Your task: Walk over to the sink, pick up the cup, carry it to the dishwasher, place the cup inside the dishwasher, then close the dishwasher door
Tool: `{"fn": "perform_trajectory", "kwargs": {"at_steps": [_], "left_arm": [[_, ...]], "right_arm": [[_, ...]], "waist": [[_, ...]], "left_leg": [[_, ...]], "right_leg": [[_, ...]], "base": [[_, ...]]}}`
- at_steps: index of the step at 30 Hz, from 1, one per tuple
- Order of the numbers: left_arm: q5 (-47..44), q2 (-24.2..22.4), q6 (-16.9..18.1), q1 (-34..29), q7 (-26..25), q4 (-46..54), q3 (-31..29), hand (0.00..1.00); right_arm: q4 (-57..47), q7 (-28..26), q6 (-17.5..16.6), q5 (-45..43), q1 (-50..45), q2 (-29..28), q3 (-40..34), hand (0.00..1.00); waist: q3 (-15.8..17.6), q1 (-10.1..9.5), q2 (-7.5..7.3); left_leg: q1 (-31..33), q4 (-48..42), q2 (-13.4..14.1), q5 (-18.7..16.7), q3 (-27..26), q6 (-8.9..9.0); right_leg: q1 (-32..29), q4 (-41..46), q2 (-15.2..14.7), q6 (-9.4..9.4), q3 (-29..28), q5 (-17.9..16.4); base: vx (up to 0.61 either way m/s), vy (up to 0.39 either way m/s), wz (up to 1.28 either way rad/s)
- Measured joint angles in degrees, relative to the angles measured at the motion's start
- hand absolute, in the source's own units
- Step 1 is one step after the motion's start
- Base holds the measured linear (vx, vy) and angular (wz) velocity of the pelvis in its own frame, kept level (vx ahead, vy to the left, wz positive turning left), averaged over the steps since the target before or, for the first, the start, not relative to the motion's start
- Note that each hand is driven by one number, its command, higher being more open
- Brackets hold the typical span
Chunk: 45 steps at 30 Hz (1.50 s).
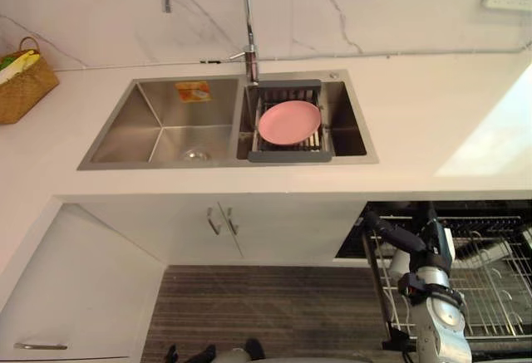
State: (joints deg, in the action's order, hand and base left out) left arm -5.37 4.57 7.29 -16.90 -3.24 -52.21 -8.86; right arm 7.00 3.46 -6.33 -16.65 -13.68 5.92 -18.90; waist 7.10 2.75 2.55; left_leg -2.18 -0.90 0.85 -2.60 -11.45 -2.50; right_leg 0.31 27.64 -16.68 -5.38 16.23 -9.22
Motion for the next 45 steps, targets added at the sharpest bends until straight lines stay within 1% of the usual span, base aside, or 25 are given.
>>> {"fn": "perform_trajectory", "kwargs": {"at_steps": [1, 2, 3, 4, 11, 15, 17, 19, 20, 21, 22, 23, 25, 27, 29, 30, 34, 35, 37, 38, 39, 41, 43, 44, 45], "left_arm": [[0.47, 1.00, -0.61, 1.68, -0.10, -0.94, 0.60, 1.00], [0.47, 1.24, -0.89, 2.59, -0.16, -2.13, 0.59, 1.00], [0.79, 2.18, -1.77, 4.07, -0.10, -4.24, 0.23, 1.00], [0.90, 1.73, -2.16, 4.65, -0.35, -5.59, 0.39, 1.00], [0.81, 1.34, -1.00, 4.75, -0.41, -6.46, 1.53, 1.00], [0.81, 1.29, -0.29, 4.08, 0.66, -6.98, 2.56, 1.00], [0.67, 1.23, 0.09, 3.99, 0.62, -6.92, 2.60, 1.00], [-0.38, 0.79, 0.95, 3.30, 0.57, -6.69, 2.59, 1.00], [-0.50, 0.30, 1.98, 3.07, 0.69, -6.40, 1.92, 1.00], [-0.43, -0.02, 2.52, 3.22, 0.67, -5.68, 1.20, 1.00], [-0.35, -0.67, 2.99, 2.83, 0.72, -4.69, 0.12, 1.00], [-0.41, -0.89, 2.96, 2.24, 0.67, -4.06, 0.02, 1.00], [-0.37, -0.95, 2.82, 2.21, 0.60, -4.22, 0.39, 1.00], [-0.59, -1.25, 2.69, 2.12, -0.45, -4.49, 0.27, 1.00], [-1.55, -1.14, 2.74, 2.12, -1.73, -4.77, 0.22, 1.00], [-2.32, -1.28, 2.82, 2.08, -1.94, -4.98, 0.09, 1.00], [-2.91, -1.11, 2.78, 2.45, -2.55, -6.47, -1.17, 1.00], [-2.77, -0.86, 2.84, 2.48, -2.55, -6.44, -1.32, 1.00], [-1.81, -0.70, 2.90, 2.61, -2.61, -6.55, -1.84, 1.00], [-1.31, -0.86, 3.00, 2.48, -2.83, -6.63, -1.80, 1.00], [-1.29, -0.09, 3.05, 2.29, -2.74, -6.58, -1.55, 1.00], [-1.29, 0.59, 2.12, 2.11, -2.79, -6.58, -0.65, 1.00], [-1.30, 0.91, 1.77, 2.48, -2.91, -5.54, -0.70, 1.00], [-1.31, 1.02, 1.72, 2.90, -2.93, -5.27, -0.70, 1.00], [-1.31, 1.52, 1.44, 3.93, -2.95, -4.37, -0.71, 1.00]], "right_arm": [[-2.07, 0.51, 0.00, 0.00, -3.40, -0.74, -0.32, 1.00], [-2.64, 0.50, -0.01, 0.01, -4.41, -0.89, -0.17, 1.00], [-3.64, 0.48, -0.31, -0.02, -5.74, -0.74, 0.63, 1.00], [-3.58, 0.23, -0.57, -0.10, -6.09, 0.63, 1.39, 1.00], [-3.55, 0.18, -0.69, -0.19, -7.30, 1.79, 3.62, 1.00], [-3.56, 0.71, -0.69, 0.22, -7.54, 1.60, 3.48, 1.00], [-3.57, 1.35, -0.69, 0.50, -7.55, 0.98, 3.43, 1.00], [-3.89, 2.42, -0.69, 0.54, -7.84, 0.61, 3.80, 1.00], [-4.63, 4.00, -0.68, 1.97, -8.54, 0.51, 4.52, 1.00], [-5.04, 5.54, -0.63, 3.78, -9.35, 0.51, 4.80, 1.00], [-5.52, 7.19, -0.33, 5.83, -10.24, 0.57, 5.40, 1.00], [-5.52, 8.58, -0.27, 6.99, -10.66, 0.54, 6.07, 1.00], [-5.52, 10.39, -0.25, 7.71, -10.62, 0.04, 6.19, 1.00], [-5.49, 12.03, 0.01, 7.84, -10.55, -0.73, 5.97, 1.00], [-6.53, 14.33, 0.00, 8.49, -10.49, -1.71, 5.95, 1.00], [-6.74, 15.68, -0.01, 9.33, -10.49, -1.94, 5.95, 1.00], [-6.92, 17.25, -0.01, 9.36, -10.33, -2.19, 5.86, 1.00], [-6.91, 17.44, -0.01, 9.23, -10.25, -2.75, 5.75, 1.00], [-6.83, 17.91, 0.00, 8.85, -10.10, -3.38, 5.59, 1.00], [-6.35, 17.85, 0.17, 8.82, -9.42, -3.40, 5.64, 1.00], [-6.14, 17.42, 0.70, 8.75, -8.63, -3.97, 5.93, 1.00], [-5.18, 16.75, 1.09, 7.78, -8.74, -4.27, 6.03, 1.00], [-5.40, 16.25, 1.07, 7.51, -9.07, -4.50, 7.58, 1.00], [-5.56, 15.80, 1.02, 7.52, -9.04, -4.43, 8.11, 1.00], [-5.60, 14.67, 1.04, 7.52, -9.04, -4.43, 8.41, 1.00]], "waist": [[-0.12, 0.17, -0.66], [-0.31, 0.35, -1.25], [-0.25, 0.76, -2.62], [-0.93, 1.21, -1.54], [-1.47, 1.12, -0.72], [-2.00, 0.92, 0.01], [-2.10, 0.32, 0.16], [-2.51, 0.01, 0.97], [-2.53, -0.08, 1.47], [-2.36, -0.30, 1.52], [-1.79, -0.75, 1.50], [-1.84, -0.90, 1.63], [-1.78, -1.20, 1.94], [-1.77, -2.15, 1.72], [-1.60, -2.33, 1.38], [-1.63, -2.09, 1.33], [-1.80, -2.03, 0.52], [-1.93, -2.07, -0.08], [-2.31, -1.93, -0.81], [-2.30, -1.92, -0.71], [-1.68, -1.97, -1.88], [-1.61, -1.38, -2.59], [-2.32, -0.73, -2.66], [-2.28, -0.20, -2.87], [-2.16, 0.05, -3.36]], "left_leg": [[0.04, 0.09, -0.01, 1.43, 2.12, 0.11], [0.22, -0.04, -0.40, 1.59, 2.61, 0.21], [0.35, -0.29, -1.63, 1.60, 3.24, 0.35], [0.39, -0.06, -0.88, 1.62, 3.72, 0.88], [-2.01, 3.03, 0.38, 2.78, 3.98, 2.65], [-2.75, 2.97, 0.34, 2.63, 3.92, 2.66], [-0.86, -1.69, 0.74, 0.19, 3.66, 2.66], [3.11, -10.62, 2.48, -4.36, 3.42, 3.14], [7.62, -20.58, 4.24, -6.60, 2.60, 4.01], [10.00, -26.24, 5.16, -6.66, 2.26, 4.12], [10.94, -30.49, 6.10, -7.05, 1.19, 4.61], [10.29, -29.83, 6.28, -8.14, 0.55, 5.36], [8.29, -21.16, 6.17, -8.02, 1.01, 5.39], [5.98, -14.99, 5.50, -4.30, 1.34, 4.61], [4.72, -12.66, 3.59, -4.06, 1.24, 4.39], [4.30, -12.77, 2.95, -3.65, 0.99, 2.94], [2.76, -12.38, 1.23, -5.04, 0.09, 1.91], [2.08, -11.82, 0.29, -6.24, -0.25, 2.07], [0.81, -10.08, -1.03, -7.32, -0.20, 1.77], [-0.53, -7.88, -1.51, -7.27, -0.21, 1.79], [-2.63, -5.81, -2.54, -7.09, -0.21, 1.46], [-5.08, -4.84, -2.22, -6.50, -0.51, -0.78], [-4.76, -5.23, -1.25, -6.76, -2.17, -0.36], [-4.40, -5.24, -0.90, -6.75, -2.33, -0.31], [-3.83, -5.38, -0.03, -6.84, -2.38, -0.01]], "right_leg": [[-0.44, -6.09, 4.96, -0.57, -3.76, -1.61], [-0.52, -9.45, 5.96, -0.47, -3.73, -1.38], [-0.53, -15.41, 7.10, 0.34, -2.85, 1.26], [0.51, -17.11, 8.01, 0.14, -1.99, 2.30], [2.63, -19.04, 9.50, 0.68, -1.97, 2.68], [3.45, -19.11, 9.69, 0.75, -1.94, 2.66], [3.67, -19.18, 9.81, 0.91, -2.15, 2.55], [3.72, -19.02, 10.81, 1.73, -2.27, 1.98], [4.04, -18.96, 11.35, 2.23, -1.82, 1.69], [4.77, -18.94, 11.47, 2.39, -1.38, 1.73], [6.47, -19.04, 11.41, 2.72, -1.33, 1.70], [7.43, -19.00, 11.15, 2.86, -1.39, 1.57], [7.96, -18.96, 11.17, 3.29, -1.90, 0.03], [8.12, -19.34, 10.95, 2.81, -3.51, -0.40], [8.59, -20.80, 10.13, 1.90, -5.33, 0.33], [8.90, -21.43, 9.66, 0.92, -5.76, 0.81], [9.95, -22.42, 8.23, -0.19, -7.39, 1.04], [9.43, -20.98, 7.05, -0.72, -8.00, -0.22], [6.40, -13.33, 5.64, 0.09, -7.91, -2.64], [-0.22, -1.49, 4.63, 0.77, -7.72, -2.75], [-5.83, 9.32, 2.87, 1.35, -7.98, -1.55], [-8.23, 15.38, 1.35, 1.42, -6.73, -1.35], [-8.84, 6.31, 1.39, 1.19, -2.77, -4.15], [-9.05, 1.99, 1.90, 0.97, -2.09, -3.97], [-8.75, -7.89, 3.58, 0.71, -1.66, -1.03]], "base": [[0.10, -0.063, 0.89], [0.12, -0.087, 0.73], [0.11, -0.109, 0.34], [0.12, -0.103, 0.18], [0.02, -0.057, 0.01], [-0.01, -0.003, 0.00], [-0.02, -0.008, -0.06], [-0.01, -0.011, -0.04], [-0.01, -0.002, 0.14], [0.01, -0.015, 0.14], [0.01, -0.031, 0.03], [0.01, -0.017, -0.09], [-0.03, 0.033, -0.17], [0.06, 0.106, -0.26], [0.15, 0.096, -0.17], [0.15, 0.084, -0.18], [0.17, 0.081, -0.23], [0.10, 0.121, -0.19], [0.07, 0.110, -0.27], [0.10, 0.143, -0.55], [0.12, 0.135, -0.56], [0.16, 0.068, -0.32], [0.22, -0.008, -0.32], [0.22, -0.073, -0.31], [0.16, -0.116, -0.15]]}}
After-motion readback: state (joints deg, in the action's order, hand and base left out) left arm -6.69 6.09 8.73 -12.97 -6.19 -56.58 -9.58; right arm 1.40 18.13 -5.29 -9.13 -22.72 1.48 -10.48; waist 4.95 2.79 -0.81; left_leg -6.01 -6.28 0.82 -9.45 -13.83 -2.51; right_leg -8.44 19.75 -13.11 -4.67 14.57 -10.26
